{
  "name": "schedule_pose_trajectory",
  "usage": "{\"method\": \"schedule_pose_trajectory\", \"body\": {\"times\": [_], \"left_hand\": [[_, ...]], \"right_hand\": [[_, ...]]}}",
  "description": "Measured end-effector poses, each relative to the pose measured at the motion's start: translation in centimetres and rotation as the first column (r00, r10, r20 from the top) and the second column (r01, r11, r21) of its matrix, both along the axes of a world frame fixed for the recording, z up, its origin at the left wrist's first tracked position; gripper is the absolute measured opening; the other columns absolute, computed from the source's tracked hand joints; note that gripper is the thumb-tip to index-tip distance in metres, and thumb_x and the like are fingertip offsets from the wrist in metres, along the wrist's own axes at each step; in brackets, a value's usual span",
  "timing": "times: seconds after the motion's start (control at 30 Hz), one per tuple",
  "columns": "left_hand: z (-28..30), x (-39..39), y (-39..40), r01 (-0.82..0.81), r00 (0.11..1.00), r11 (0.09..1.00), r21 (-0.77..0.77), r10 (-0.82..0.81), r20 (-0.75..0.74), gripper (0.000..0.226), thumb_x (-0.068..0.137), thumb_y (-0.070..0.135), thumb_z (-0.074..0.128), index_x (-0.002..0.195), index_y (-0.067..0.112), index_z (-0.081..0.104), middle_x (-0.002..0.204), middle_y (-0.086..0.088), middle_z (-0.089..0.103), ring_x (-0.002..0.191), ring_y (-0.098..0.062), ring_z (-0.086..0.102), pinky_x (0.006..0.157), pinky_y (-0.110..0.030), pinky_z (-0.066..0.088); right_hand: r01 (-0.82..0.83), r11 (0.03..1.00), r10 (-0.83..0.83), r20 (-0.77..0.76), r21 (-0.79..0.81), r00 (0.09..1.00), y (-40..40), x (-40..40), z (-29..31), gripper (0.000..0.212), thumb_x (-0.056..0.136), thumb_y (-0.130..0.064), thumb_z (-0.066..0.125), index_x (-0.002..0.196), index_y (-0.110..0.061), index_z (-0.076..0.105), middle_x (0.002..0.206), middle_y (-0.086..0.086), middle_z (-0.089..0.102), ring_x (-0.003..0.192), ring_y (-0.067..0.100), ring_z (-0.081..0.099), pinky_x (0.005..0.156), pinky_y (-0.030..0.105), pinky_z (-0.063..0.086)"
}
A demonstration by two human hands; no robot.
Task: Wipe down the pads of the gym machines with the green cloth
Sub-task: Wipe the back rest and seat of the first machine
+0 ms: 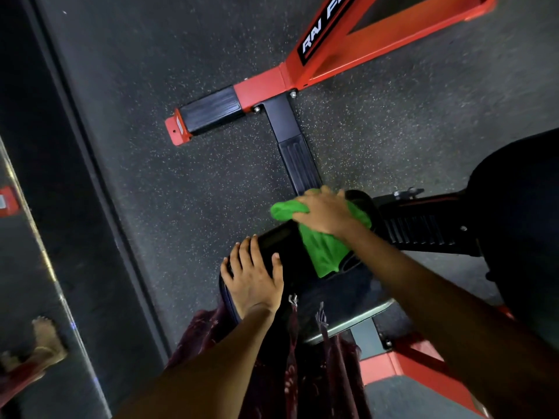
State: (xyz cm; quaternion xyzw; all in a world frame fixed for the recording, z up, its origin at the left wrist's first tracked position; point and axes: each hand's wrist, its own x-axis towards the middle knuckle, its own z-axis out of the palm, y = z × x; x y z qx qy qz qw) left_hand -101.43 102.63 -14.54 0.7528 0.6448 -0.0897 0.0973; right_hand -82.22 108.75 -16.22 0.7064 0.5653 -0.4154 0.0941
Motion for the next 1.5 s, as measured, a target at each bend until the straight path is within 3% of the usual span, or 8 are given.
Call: {"method": "schedule_pose_trajectory", "body": {"times": [0.23,0.5,0.7,1.0,1.1,1.23,1.4,1.5], "left_hand": [[0.0,0.0,0.0,0.009,1.000,1.000,-0.006,-0.009,-0.003,0.057,0.090,0.045,0.032,0.125,0.007,0.058,0.121,-0.011,0.062,0.116,-0.031,0.054,0.099,-0.047,0.028],[-0.2,0.0,0.1,0.029,1.000,0.999,0.030,-0.029,-0.013,0.056,0.089,0.044,0.034,0.120,0.006,0.061,0.117,-0.012,0.064,0.111,-0.032,0.056,0.096,-0.047,0.030],[-0.3,-0.1,-0.1,0.022,1.000,0.999,0.028,-0.022,-0.010,0.056,0.091,0.045,0.033,0.125,0.009,0.057,0.121,-0.010,0.062,0.116,-0.029,0.051,0.099,-0.046,0.028],[0.0,0.1,-0.1,0.016,1.000,1.000,0.003,-0.015,-0.024,0.057,0.091,0.046,0.032,0.125,0.007,0.057,0.123,-0.011,0.061,0.116,-0.031,0.053,0.100,-0.046,0.026],[0.0,0.1,-0.1,0.013,0.999,1.000,-0.004,-0.013,-0.030,0.058,0.091,0.046,0.032,0.127,0.008,0.056,0.124,-0.009,0.060,0.118,-0.030,0.052,0.101,-0.046,0.025],[-0.1,0.0,0.0,0.025,0.999,1.000,0.004,-0.025,-0.032,0.057,0.091,0.046,0.033,0.125,0.008,0.058,0.122,-0.009,0.062,0.116,-0.030,0.054,0.100,-0.045,0.025],[-0.3,-0.1,0.0,0.055,0.998,0.996,0.069,-0.052,-0.040,0.055,0.090,0.044,0.036,0.119,0.006,0.062,0.115,-0.012,0.065,0.108,-0.032,0.060,0.095,-0.046,0.030],[-0.4,0.0,-0.1,0.046,0.999,0.995,0.085,-0.044,-0.028,0.055,0.091,0.045,0.035,0.120,0.006,0.061,0.115,-0.012,0.065,0.109,-0.032,0.059,0.096,-0.046,0.029]], "right_hand": [[0.122,0.992,-0.119,0.115,-0.019,0.986,-0.2,1.2,-1.3,0.051,0.092,-0.048,0.045,0.138,-0.025,0.047,0.146,0.004,0.041,0.137,0.033,0.025,0.110,0.056,0.016],[0.018,0.990,-0.010,-0.054,0.142,0.998,-1.6,-2.3,0.1,0.051,0.090,-0.049,0.048,0.137,-0.029,0.047,0.143,-0.005,0.044,0.132,0.025,0.032,0.110,0.049,0.017],[0.354,0.935,-0.356,0.107,0.037,0.928,-1.4,4.5,-2.5,0.050,0.091,-0.046,0.052,0.135,-0.022,0.052,0.142,0.003,0.046,0.131,0.031,0.033,0.106,0.052,0.022],[0.051,0.987,-0.045,-0.043,0.155,0.998,-2.3,-2.1,0.3,0.055,0.088,-0.051,0.047,0.137,-0.027,0.049,0.143,-0.003,0.045,0.134,0.028,0.030,0.110,0.049,0.016],[0.202,0.975,-0.204,0.019,0.092,0.979,-1.7,2.8,-1.8,0.054,0.091,-0.046,0.053,0.137,-0.018,0.049,0.143,0.007,0.045,0.133,0.031,0.032,0.107,0.050,0.021],[0.521,0.854,-0.519,0.085,0.000,0.851,-1.1,5.7,-2.9,0.047,0.091,-0.044,0.054,0.127,-0.016,0.058,0.131,0.017,0.053,0.126,0.035,0.040,0.106,0.051,0.028],[0.110,0.990,-0.111,0.011,0.084,0.994,-0.9,-0.3,-0.9,0.050,0.090,-0.047,0.051,0.135,-0.023,0.051,0.141,0.005,0.046,0.133,0.032,0.030,0.109,0.054,0.020],[0.120,0.987,-0.124,0.030,0.110,0.992,-1.5,0.5,-1.0,0.053,0.090,-0.049,0.051,0.136,-0.023,0.050,0.141,0.003,0.047,0.132,0.029,0.033,0.106,0.050,0.023]]}}
